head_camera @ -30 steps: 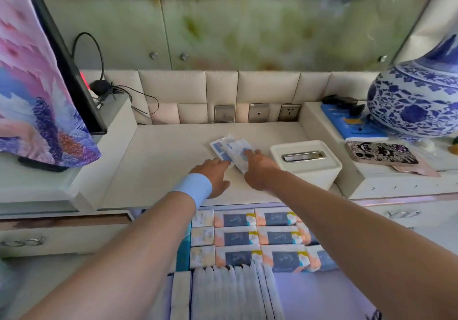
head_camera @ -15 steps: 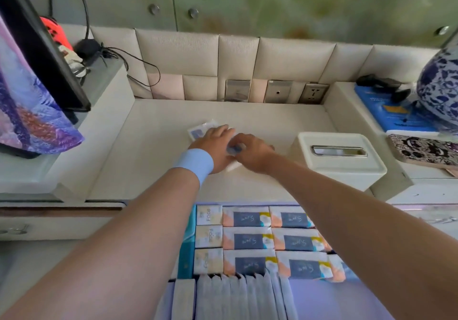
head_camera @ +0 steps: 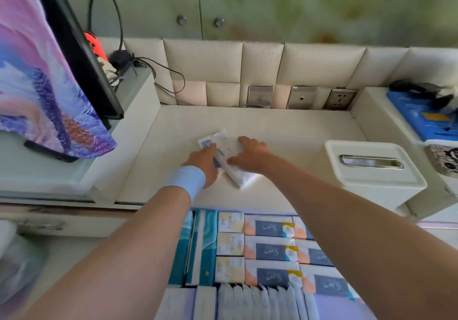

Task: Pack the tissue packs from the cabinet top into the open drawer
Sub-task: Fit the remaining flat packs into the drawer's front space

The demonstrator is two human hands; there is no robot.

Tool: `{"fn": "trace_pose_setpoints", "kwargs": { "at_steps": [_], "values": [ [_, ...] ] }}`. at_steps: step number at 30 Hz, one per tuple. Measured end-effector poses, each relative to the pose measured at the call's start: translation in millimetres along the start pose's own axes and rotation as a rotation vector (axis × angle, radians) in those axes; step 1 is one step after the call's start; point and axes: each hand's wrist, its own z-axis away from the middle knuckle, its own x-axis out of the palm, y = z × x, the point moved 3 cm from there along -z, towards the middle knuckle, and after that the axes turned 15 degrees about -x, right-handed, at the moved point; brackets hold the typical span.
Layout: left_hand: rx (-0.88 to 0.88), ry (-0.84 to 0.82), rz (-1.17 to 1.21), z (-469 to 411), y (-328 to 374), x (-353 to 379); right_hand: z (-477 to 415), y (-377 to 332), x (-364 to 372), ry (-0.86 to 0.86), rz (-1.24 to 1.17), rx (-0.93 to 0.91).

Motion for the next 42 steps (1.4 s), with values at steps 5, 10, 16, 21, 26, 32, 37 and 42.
{"fn": "trace_pose_setpoints", "kwargs": {
  "at_steps": [5, 10, 16, 21, 26, 32, 37, 42],
  "values": [
    [0.03, -0.004, -0.063, 3, -4, -21, 11, 0, -3, -0.061, -0.133, -0.123],
    [0.034, -0.054, -0.38, 12, -1, -25, 32, 15, -13, -0.095, -0.309, -0.108],
    [0.129, -0.058, -0.435, 14, 12, -21, 53, 49, -19, 0.102, -0.565, 0.146],
    [0.138, -0.047, -0.367, 15, 22, -19, 69, 63, -20, 0.205, -0.697, 0.275],
    [0.177, -0.018, -0.513, 21, 18, -5, 75, 61, -24, 0.238, -0.766, 0.276],
    [0.216, -0.064, -0.498, 46, 1, 8, 86, 55, -18, 0.21, -0.674, 0.241],
    [0.196, -0.047, -0.267, 77, -17, 12, 113, 44, -23, 0.148, -0.67, 0.227],
    [0.019, -0.136, 0.088, 110, -20, -1, 152, 41, -33, 0.162, -0.638, 0.246]
  ]
}}
